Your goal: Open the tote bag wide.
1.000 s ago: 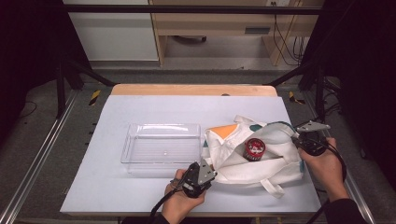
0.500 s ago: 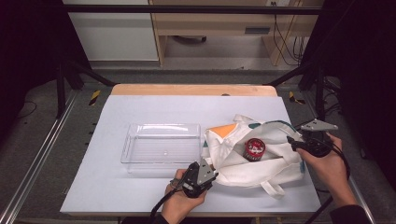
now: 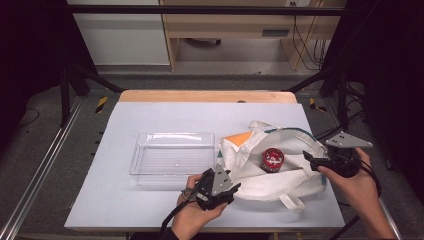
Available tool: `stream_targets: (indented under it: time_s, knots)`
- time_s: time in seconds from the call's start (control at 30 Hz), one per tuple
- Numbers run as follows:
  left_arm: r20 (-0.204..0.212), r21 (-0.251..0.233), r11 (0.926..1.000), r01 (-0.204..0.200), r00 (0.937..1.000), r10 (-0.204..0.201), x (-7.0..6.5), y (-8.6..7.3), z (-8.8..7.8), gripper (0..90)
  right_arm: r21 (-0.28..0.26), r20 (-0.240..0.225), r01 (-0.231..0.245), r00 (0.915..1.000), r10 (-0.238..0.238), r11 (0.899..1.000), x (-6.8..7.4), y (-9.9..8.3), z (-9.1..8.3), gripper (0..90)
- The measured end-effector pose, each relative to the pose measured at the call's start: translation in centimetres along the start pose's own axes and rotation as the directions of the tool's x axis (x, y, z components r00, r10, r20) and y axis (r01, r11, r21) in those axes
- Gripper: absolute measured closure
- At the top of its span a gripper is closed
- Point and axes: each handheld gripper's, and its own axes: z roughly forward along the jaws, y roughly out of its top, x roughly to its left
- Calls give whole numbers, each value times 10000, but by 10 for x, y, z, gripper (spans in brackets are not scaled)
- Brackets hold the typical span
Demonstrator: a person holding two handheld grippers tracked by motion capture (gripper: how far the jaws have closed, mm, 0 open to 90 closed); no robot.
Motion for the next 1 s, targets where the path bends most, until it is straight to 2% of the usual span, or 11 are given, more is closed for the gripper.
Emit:
stream_targets:
  time_s: [0.17,0.33,0.5,0.6,0.67,0.77,0.87,0.93,1.0]
  knots:
    - [-1,-60,9999,-130,9999,130,4,13,0,473,-186,-287,56,9996,-61,9998,7,-2,-9,192]
    - [129,238,9990,-368,9992,365,10,24,7,438,-379,-736,382,9964,-410,9985,19,-1,-20,182]
    - [289,472,9976,-511,9983,498,16,31,10,406,-399,-1102,623,9917,-663,9973,31,-2,-19,171]
    - [380,465,9956,-810,9961,793,24,41,14,389,-270,-1345,726,9880,-756,9970,39,-1,-16,144]
    - [208,643,9945,-823,9965,811,28,47,15,364,-215,-1425,876,9857,-898,9959,42,1,-15,142]
    - [87,656,9935,-932,9956,928,32,56,16,330,-254,-1593,982,9820,-1010,9948,45,3,-15,130]
    - [49,641,9946,-811,9967,810,35,62,21,316,-300,-1728,1185,9774,-1219,9925,48,2,-16,103]
    - [70,629,9949,-792,9969,789,37,66,27,303,-302,-1638,1186,9789,-1220,9925,50,-2,-18,88]
    - [167,626,9955,-716,9974,707,38,67,29,297,-269,-1766,1109,9777,-1139,9935,51,-6,-20,84]
